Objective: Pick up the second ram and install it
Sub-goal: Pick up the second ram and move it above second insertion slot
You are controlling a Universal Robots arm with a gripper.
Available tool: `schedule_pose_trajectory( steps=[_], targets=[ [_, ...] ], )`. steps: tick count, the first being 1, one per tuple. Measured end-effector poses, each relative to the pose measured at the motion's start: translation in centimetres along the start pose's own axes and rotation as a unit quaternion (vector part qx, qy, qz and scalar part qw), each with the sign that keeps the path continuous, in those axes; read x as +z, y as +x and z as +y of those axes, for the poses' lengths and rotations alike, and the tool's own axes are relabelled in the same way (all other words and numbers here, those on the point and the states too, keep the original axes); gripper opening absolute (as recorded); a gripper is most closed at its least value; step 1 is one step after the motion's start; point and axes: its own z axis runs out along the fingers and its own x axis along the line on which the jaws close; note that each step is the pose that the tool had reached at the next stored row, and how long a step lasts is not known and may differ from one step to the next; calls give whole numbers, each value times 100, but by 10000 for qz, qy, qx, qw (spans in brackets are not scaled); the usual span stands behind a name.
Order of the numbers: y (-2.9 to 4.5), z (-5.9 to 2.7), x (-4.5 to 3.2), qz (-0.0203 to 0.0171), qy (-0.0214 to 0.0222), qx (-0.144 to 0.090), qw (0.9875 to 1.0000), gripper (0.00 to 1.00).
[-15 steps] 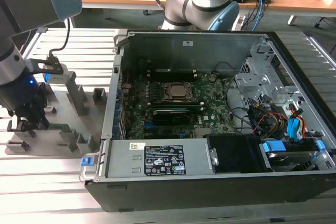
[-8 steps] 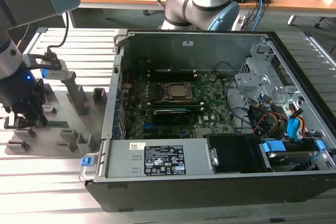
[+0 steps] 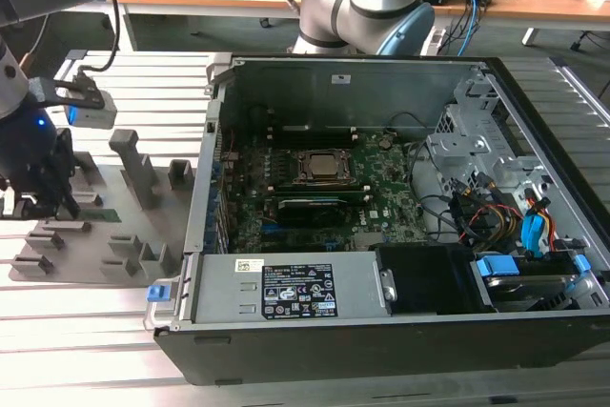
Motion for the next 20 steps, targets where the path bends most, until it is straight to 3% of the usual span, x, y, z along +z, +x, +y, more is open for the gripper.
schedule_pose_trajectory(
  steps=[8, 13, 17, 20],
  targets=[
    [-13, 2, -176, 0, 0, 0, 10000, 14],
    [-24, 4, -356, 0, -1, 0, 10000, 14],
    [-29, 4, -427, 0, 0, 0, 10000, 14],
    [-37, 6, -561, 0, 0, 0, 10000, 14]
  ],
)
